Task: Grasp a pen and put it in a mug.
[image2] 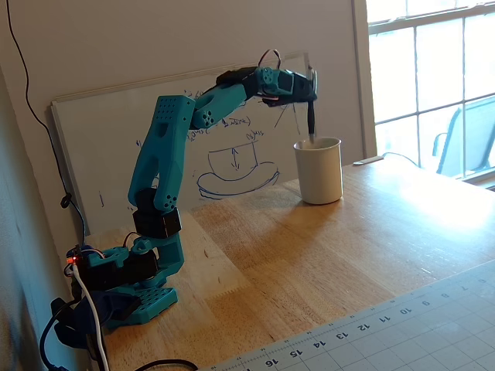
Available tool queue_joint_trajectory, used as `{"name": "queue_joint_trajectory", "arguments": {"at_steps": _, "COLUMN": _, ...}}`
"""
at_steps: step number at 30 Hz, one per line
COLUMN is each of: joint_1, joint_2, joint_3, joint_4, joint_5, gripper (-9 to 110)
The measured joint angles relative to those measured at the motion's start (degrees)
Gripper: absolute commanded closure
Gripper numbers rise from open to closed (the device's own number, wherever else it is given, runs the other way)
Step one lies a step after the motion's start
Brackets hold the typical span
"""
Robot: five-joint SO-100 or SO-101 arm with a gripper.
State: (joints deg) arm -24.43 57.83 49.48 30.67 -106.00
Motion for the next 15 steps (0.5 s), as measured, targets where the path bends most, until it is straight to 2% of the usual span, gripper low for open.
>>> {"name": "queue_joint_trajectory", "arguments": {"at_steps": 12, "joint_1": 0.0, "joint_2": 0.0, "joint_3": 1.67, "joint_4": 0.0, "joint_5": -0.35, "gripper": 101}}
{"name": "queue_joint_trajectory", "arguments": {"at_steps": 15, "joint_1": 0.0, "joint_2": 0.0, "joint_3": 1.67, "joint_4": 0.0, "joint_5": -0.35, "gripper": 98}}
